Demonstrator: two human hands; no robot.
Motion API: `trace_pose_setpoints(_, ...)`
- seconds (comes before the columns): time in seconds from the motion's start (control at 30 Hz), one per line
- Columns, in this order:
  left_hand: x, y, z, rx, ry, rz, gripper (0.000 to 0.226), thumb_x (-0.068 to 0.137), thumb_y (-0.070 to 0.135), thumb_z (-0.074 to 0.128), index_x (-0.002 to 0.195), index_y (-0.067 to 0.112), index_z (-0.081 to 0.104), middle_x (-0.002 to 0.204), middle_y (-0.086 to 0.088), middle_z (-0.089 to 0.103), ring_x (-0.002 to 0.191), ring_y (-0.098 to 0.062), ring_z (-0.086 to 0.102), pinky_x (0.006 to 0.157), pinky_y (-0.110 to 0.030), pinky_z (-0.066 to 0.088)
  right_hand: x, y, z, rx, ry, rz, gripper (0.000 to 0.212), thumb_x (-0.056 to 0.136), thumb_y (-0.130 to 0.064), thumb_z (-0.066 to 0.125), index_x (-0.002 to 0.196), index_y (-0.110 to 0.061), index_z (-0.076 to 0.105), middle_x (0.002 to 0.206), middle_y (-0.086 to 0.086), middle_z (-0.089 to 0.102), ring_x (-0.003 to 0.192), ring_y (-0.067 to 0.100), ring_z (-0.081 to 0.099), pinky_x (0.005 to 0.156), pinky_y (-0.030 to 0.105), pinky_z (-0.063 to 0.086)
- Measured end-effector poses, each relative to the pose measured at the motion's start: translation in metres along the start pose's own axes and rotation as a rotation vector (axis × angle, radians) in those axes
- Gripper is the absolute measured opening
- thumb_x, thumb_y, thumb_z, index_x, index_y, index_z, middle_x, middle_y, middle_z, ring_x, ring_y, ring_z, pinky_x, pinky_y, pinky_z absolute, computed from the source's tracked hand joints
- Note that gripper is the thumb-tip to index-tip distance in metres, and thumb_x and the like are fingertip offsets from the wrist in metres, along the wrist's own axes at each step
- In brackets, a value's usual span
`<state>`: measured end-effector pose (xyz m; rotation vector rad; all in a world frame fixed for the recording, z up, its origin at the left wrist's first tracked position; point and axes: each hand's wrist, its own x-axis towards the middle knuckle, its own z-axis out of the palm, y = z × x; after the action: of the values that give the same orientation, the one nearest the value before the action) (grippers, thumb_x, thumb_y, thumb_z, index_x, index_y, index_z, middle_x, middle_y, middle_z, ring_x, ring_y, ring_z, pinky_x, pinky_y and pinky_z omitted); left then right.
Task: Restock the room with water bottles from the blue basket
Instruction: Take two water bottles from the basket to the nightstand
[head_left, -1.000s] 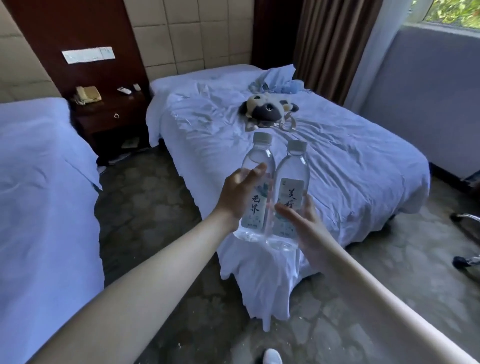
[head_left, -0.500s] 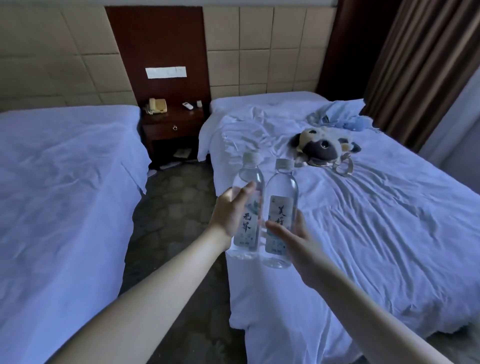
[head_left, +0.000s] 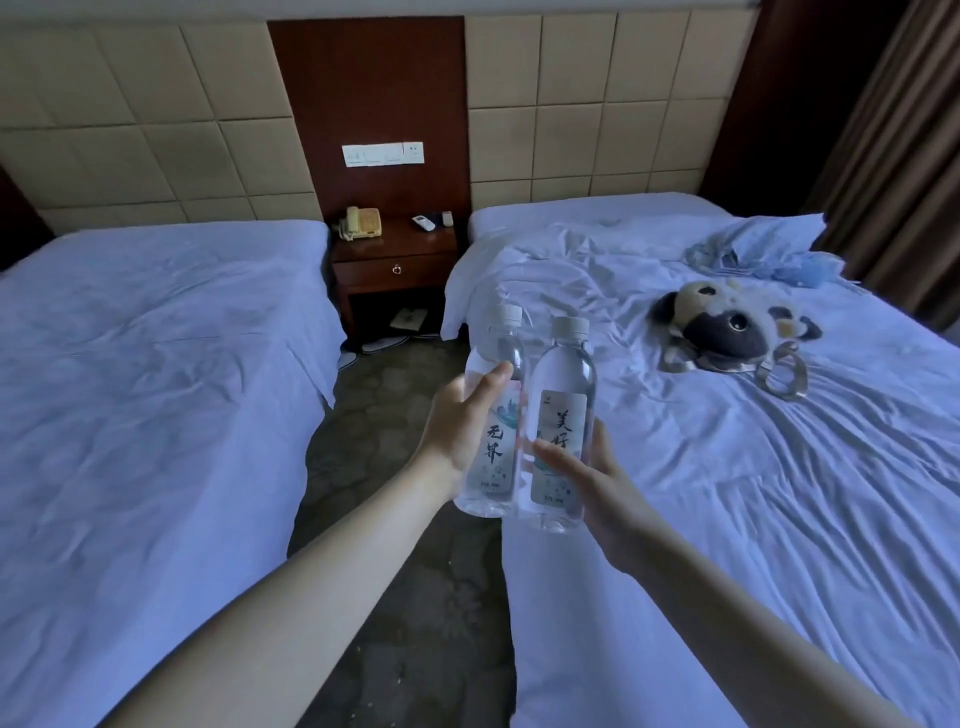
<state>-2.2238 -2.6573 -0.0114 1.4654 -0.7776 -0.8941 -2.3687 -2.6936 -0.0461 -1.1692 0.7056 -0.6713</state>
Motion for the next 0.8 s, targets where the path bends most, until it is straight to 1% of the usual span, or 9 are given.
trace_pose_setpoints(0.07,0.023,0.001,-0.016,0.005,0.005,-0.006,0.068,0.060,0.067,0.058,0.098,0.012,0.068,0.098,-0.017,0.072,0.096,-0.039,0.067,0.093,-0.058,0.049,0.025,-0.001,0.012,-0.003,-0.003,0.006,0.055,0.076,-0.026,0.073,0.121,-0.030,0.042,0.112,0.000,0.065,0.105,0.022,0.066,0.079,0.036,0.055)
trace_pose_setpoints(0.17,0.055,0.001,-0.033,0.003,0.007,-0.003,0.060,0.061,0.067,0.058,0.093,0.017,0.069,0.095,-0.013,0.072,0.095,-0.039,0.067,0.093,-0.058,0.049,0.059,-0.001,0.021,-0.004,-0.005,0.011,0.052,0.076,-0.028,0.073,0.118,-0.033,0.043,0.116,0.002,0.063,0.107,0.022,0.064,0.079,0.036,0.055)
trace_pose_setpoints(0.27,0.087,0.002,-0.044,-0.019,0.023,-0.030,0.067,0.060,0.069,0.060,0.100,0.016,0.068,0.101,-0.014,0.072,0.099,-0.036,0.066,0.096,-0.059,0.046,0.094,-0.005,0.026,-0.028,-0.026,0.024,0.058,0.071,-0.032,0.075,0.119,-0.033,0.043,0.117,0.002,0.063,0.106,0.020,0.065,0.076,0.033,0.055)
trace_pose_setpoints(0.33,0.111,0.001,-0.050,-0.022,0.029,-0.033,0.066,0.060,0.068,0.060,0.099,0.016,0.069,0.102,-0.015,0.071,0.100,-0.036,0.066,0.096,-0.059,0.046,0.121,-0.007,0.027,-0.043,-0.044,0.018,0.063,0.071,-0.032,0.072,0.126,-0.029,0.041,0.119,0.004,0.063,0.107,0.022,0.064,0.079,0.036,0.055)
trace_pose_setpoints(0.43,0.150,0.005,-0.056,-0.047,0.034,-0.034,0.055,0.061,0.064,0.061,0.094,0.020,0.070,0.094,-0.012,0.074,0.092,-0.034,0.069,0.092,-0.055,0.051,0.166,-0.010,0.026,-0.035,-0.065,0.023,0.065,0.070,-0.031,0.069,0.128,-0.028,0.040,0.119,0.004,0.063,0.107,0.021,0.064,0.075,0.033,0.055)
trace_pose_setpoints(0.5,0.176,0.010,-0.058,-0.054,0.048,-0.039,0.053,0.061,0.062,0.060,0.093,0.021,0.070,0.091,-0.010,0.074,0.088,-0.031,0.070,0.087,-0.049,0.054,0.197,-0.015,0.023,-0.033,-0.089,0.024,0.066,0.070,-0.031,0.070,0.129,-0.028,0.040,0.120,0.004,0.063,0.108,0.021,0.064,0.076,0.033,0.055)
trace_pose_setpoints(0.57,0.203,0.016,-0.059,-0.052,0.064,-0.046,0.047,0.068,0.058,0.061,0.092,0.018,0.069,0.090,-0.011,0.074,0.085,-0.031,0.070,0.084,-0.046,0.054,0.228,-0.020,0.020,-0.032,-0.114,0.029,0.064,0.071,-0.032,0.071,0.128,-0.029,0.042,0.120,0.005,0.063,0.109,0.022,0.064,0.080,0.036,0.055)
trace_pose_setpoints(0.67,0.243,0.022,-0.064,-0.059,0.085,-0.040,0.030,0.086,0.045,0.056,0.089,0.017,0.068,0.081,-0.008,0.073,0.077,-0.028,0.069,0.077,-0.040,0.055,0.270,-0.031,0.019,-0.037,-0.123,0.039,0.051,0.075,-0.029,0.071,0.119,-0.030,0.045,0.119,0.006,0.063,0.108,0.022,0.063,0.080,0.035,0.054)
trace_pose_setpoints(0.8,0.291,0.024,-0.072,-0.055,0.126,-0.037,0.039,0.073,0.052,0.055,0.084,0.016,0.069,0.074,-0.004,0.073,0.077,-0.028,0.069,0.079,-0.042,0.055,0.321,-0.038,0.022,-0.060,-0.152,0.046,0.049,0.072,-0.030,0.069,0.116,-0.029,0.046,0.114,0.004,0.063,0.105,0.022,0.064,0.083,0.040,0.055)
